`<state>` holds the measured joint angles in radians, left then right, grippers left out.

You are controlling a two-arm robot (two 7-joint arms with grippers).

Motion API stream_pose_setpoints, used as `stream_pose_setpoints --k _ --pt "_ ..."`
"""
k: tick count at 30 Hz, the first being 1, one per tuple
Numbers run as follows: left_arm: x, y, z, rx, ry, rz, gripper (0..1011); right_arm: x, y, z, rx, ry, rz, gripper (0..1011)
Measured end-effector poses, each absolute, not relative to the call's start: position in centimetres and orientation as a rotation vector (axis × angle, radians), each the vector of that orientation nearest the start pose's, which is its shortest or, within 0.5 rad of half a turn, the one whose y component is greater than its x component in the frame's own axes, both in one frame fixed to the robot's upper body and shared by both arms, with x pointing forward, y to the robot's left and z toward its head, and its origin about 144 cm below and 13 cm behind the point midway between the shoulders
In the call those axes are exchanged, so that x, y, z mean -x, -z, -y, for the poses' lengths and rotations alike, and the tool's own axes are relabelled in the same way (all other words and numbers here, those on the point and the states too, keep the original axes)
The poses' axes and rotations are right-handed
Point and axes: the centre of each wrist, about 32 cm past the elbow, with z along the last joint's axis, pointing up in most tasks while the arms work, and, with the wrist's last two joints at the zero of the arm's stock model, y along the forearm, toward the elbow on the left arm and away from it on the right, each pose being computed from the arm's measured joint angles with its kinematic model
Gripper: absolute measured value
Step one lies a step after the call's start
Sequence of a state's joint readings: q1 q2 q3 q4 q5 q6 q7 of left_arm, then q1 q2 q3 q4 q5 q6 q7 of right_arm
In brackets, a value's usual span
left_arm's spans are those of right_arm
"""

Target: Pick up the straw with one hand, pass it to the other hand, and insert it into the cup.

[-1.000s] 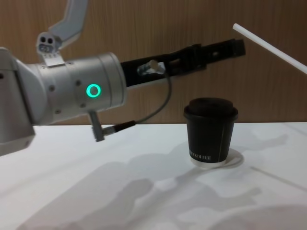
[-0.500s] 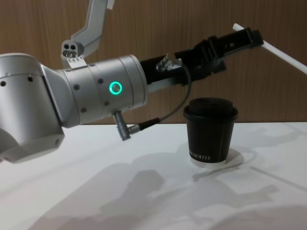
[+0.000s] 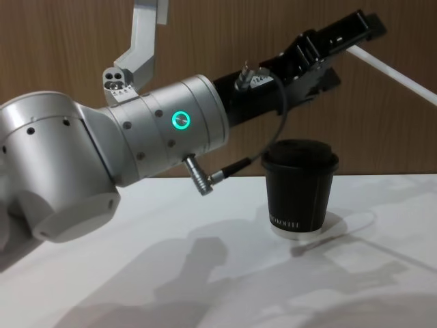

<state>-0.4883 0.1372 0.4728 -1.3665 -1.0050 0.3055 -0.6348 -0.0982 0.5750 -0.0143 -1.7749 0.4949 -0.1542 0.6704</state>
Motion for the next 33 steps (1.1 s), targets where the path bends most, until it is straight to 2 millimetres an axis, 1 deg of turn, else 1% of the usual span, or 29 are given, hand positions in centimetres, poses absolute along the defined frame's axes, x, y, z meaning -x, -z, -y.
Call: stream_pose_setpoints --k 17,25,29,30,31,33 --pt "-56.5 -123.5 -11.3 0.468 -0.326 -0.572 1003 -43.3 -121.3 35.1 -0.042 0.771 0.235 1" --pt "-56.7 -123.5 -10.9 0.472 -0.328 -0.584 1004 -43.3 -121.3 35.1 -0.042 0.771 0.235 1" --pt "-56.7 -123.4 -10.8 0.474 -0.329 -0.589 930 -43.3 -121.3 35.1 -0.042 0.771 0.235 1" --pt "-56.7 -123.4 -10.7 0.474 -0.330 -0.590 886 -43.3 -121.3 35.1 -0.042 0.771 0.235 1" --pt "-56.7 -123.4 -10.7 0.474 -0.330 -0.590 886 -43.3 -121.3 35.1 -0.042 0.771 0.235 1" --pt "-56.7 -123.4 -10.7 0.475 -0.330 -0.592 835 -43.3 -121.3 35.1 -0.042 0.771 0.235 1"
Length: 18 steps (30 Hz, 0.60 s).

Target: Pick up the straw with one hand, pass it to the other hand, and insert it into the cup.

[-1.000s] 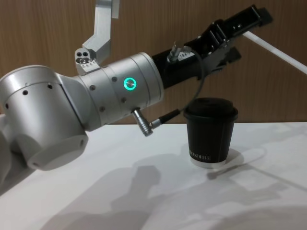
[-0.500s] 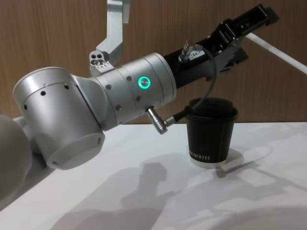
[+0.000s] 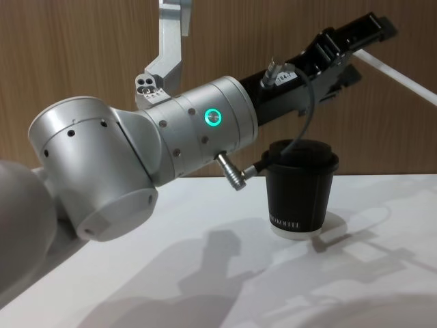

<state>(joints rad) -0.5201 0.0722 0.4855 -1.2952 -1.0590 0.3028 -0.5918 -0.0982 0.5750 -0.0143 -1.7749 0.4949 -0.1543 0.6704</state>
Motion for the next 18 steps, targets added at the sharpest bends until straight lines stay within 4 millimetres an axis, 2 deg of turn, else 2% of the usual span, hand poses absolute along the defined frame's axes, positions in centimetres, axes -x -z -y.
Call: stream_pose_setpoints --k 7,9,10,11,14,18 --pt "-56.77 -123.42 -10.59 0.476 -0.331 -0.595 628 -43.33 -121.29 35.09 -0.042 0.771 0.235 1" --pt "-56.78 -123.42 -10.57 0.477 -0.331 -0.596 529 -43.33 -121.29 35.09 -0.042 0.771 0.235 1" --pt "-56.78 -123.42 -10.55 0.477 -0.331 -0.597 529 -43.33 -121.29 35.09 -0.042 0.771 0.235 1" --pt "-56.78 -123.41 -10.54 0.477 -0.331 -0.597 472 -43.33 -121.29 35.09 -0.042 0.771 0.235 1" --pt "-56.79 -123.41 -10.52 0.477 -0.331 -0.598 400 -43.33 -121.29 35.09 -0.042 0.771 0.235 1" --pt "-56.79 -123.41 -10.50 0.477 -0.331 -0.598 238 -43.33 -121.29 35.09 -0.042 0.771 0.235 1"
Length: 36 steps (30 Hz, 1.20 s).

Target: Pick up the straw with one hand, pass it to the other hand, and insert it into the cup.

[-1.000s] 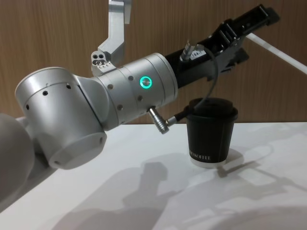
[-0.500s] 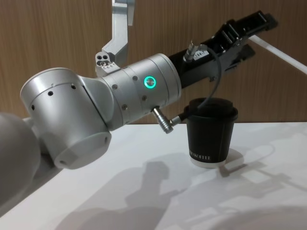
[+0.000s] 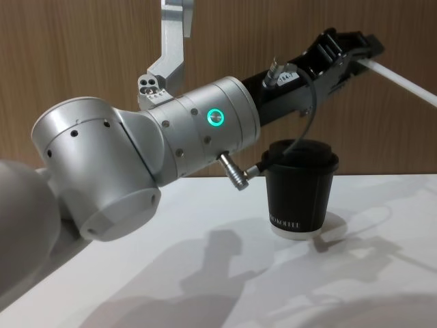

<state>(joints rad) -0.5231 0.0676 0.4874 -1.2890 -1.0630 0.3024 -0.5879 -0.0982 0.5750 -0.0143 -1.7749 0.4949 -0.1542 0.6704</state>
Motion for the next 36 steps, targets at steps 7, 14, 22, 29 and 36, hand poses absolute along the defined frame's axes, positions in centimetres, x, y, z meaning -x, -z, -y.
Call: stream_pose_setpoints --k 7,14,22,29,36 --pt "-56.8 -123.4 -10.5 0.478 -0.330 -0.599 93 -43.3 -121.3 35.1 -0.042 0.771 0.235 1" --pt "-56.8 -123.4 -10.5 0.478 -0.332 -0.599 44 -43.3 -121.3 35.1 -0.042 0.771 0.235 151" --pt "-56.8 -123.4 -10.5 0.478 -0.332 -0.600 16 -43.3 -121.3 35.1 -0.042 0.771 0.235 375" --pt "-56.8 -123.7 -10.6 0.459 -0.348 -0.585 16 -43.3 -121.3 35.1 -0.042 0.771 0.235 623" --pt "-56.6 -124.8 -10.9 0.413 -0.391 -0.529 15 -43.3 -121.3 35.1 -0.042 0.771 0.235 824"
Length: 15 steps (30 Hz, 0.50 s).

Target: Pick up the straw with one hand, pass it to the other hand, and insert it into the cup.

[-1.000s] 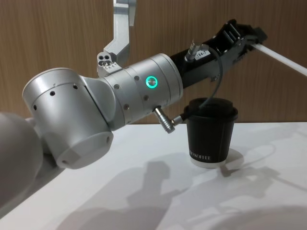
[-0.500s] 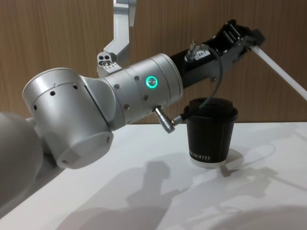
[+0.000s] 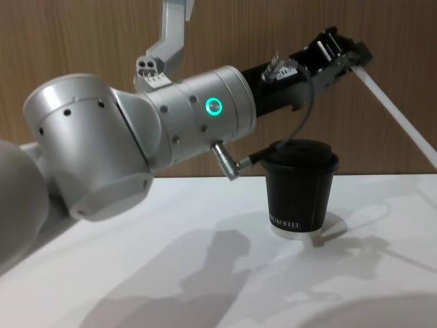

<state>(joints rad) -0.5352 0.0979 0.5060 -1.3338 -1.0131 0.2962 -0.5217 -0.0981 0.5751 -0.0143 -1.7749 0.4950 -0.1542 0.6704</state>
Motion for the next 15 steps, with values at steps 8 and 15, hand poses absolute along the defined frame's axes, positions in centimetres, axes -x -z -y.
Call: stream_pose_setpoints --k 8,15 --pt "-56.5 -127.3 -11.3 0.353 -0.444 -0.423 16 -43.3 -121.3 35.1 -0.042 0.771 0.235 1001" --pt "-56.5 -129.4 -11.6 0.331 -0.458 -0.369 15 -43.3 -121.3 35.1 -0.042 0.771 0.235 1001"
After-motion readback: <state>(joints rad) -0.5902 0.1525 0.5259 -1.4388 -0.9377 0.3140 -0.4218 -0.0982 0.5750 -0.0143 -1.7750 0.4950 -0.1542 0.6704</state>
